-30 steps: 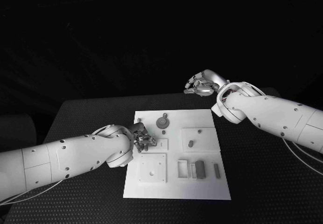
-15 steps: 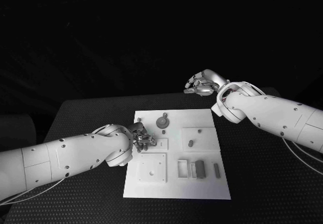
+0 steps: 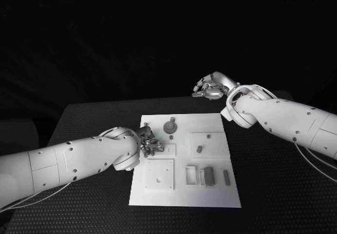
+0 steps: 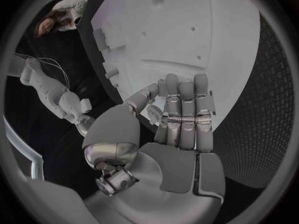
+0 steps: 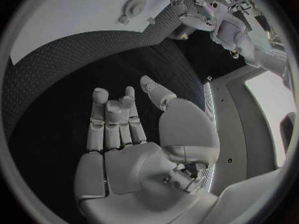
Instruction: Assemble the parts on the task board
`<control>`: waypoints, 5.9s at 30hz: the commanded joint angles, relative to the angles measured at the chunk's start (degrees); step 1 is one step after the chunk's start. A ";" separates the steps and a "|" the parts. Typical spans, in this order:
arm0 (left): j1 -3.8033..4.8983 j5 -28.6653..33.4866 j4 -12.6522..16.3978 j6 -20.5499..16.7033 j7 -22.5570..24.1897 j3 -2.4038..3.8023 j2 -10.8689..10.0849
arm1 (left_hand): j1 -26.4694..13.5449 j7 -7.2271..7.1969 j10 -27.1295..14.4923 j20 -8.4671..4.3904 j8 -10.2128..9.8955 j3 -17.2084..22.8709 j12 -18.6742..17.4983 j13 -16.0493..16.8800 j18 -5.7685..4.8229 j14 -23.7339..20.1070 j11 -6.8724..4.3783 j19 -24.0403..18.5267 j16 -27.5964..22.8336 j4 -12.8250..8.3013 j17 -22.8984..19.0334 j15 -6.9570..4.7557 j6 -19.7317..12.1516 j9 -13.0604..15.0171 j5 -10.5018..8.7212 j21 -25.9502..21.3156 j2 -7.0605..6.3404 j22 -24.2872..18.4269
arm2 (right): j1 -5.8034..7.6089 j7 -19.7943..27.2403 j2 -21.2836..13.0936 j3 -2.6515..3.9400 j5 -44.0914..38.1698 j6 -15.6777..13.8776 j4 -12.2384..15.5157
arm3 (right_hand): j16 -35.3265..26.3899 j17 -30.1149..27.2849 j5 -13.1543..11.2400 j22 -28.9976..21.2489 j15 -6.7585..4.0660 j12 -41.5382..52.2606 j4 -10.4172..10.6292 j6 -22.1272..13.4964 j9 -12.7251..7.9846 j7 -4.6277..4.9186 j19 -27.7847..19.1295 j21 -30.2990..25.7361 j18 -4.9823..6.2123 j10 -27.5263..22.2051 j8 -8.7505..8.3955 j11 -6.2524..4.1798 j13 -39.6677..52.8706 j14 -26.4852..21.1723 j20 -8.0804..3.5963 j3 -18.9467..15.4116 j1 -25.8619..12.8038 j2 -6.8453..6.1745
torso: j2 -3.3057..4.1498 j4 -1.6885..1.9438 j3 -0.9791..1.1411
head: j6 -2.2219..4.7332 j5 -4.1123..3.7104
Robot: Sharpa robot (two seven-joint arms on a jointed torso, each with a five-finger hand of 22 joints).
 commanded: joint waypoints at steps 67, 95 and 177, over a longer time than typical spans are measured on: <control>2.18 -0.75 -5.18 12.72 -1.66 0.31 3.69 | -4.39 -5.47 -2.32 -0.87 1.95 2.92 5.67 3.26 0.93 -1.90 -1.62 0.13 6.66 -0.25 -1.33 -1.06 4.80 5.45 3.17 0.69 1.96 5.32 | 0.01 0.51 1.45 0.02 0.06 1.58 -1.59 | -0.17 -0.17 0.33 0.86 -0.10 0.00 -0.68 -0.01 -0.02 0.28 -0.45 -0.35 0.87 -0.34 -0.21 0.10 -0.21 -0.54 0.11 -0.30 0.53 0.48 | 0.01 0.06 0.00 | -0.35 -0.16; 2.27 -2.00 -4.97 15.37 -2.10 0.24 5.36 | -6.29 -5.54 -3.06 -0.93 1.63 1.54 6.70 3.69 0.82 -2.57 -1.65 0.24 8.18 1.05 -3.29 -1.09 4.84 6.63 -3.19 0.08 -0.12 6.47 | 0.01 0.53 1.69 0.02 0.02 1.76 -1.67 | -0.17 -0.20 0.32 0.86 -0.08 0.02 -0.86 -0.02 -0.02 0.30 -0.48 -0.37 0.87 -0.37 -0.22 0.12 -0.27 -0.58 0.14 -0.35 0.60 0.51 | 0.03 0.09 -0.08 | -0.54 -0.22; 3.80 -9.53 -27.53 13.83 5.06 5.92 8.39 | -10.89 0.57 -9.08 0.52 -9.19 -7.97 6.59 0.99 0.81 -9.22 2.61 -1.24 11.73 6.22 -13.73 0.39 -9.17 -3.82 -15.64 -7.62 -9.84 6.69 | -0.17 0.97 2.29 0.02 0.13 1.75 -3.17 | -0.18 -0.29 0.33 0.85 0.06 0.03 -0.87 -0.29 -0.08 0.47 -0.59 -0.49 0.87 -0.59 -0.42 0.28 -0.44 -0.76 0.28 -0.59 0.17 0.52 | 0.09 0.02 -0.12 | 2.05 -0.17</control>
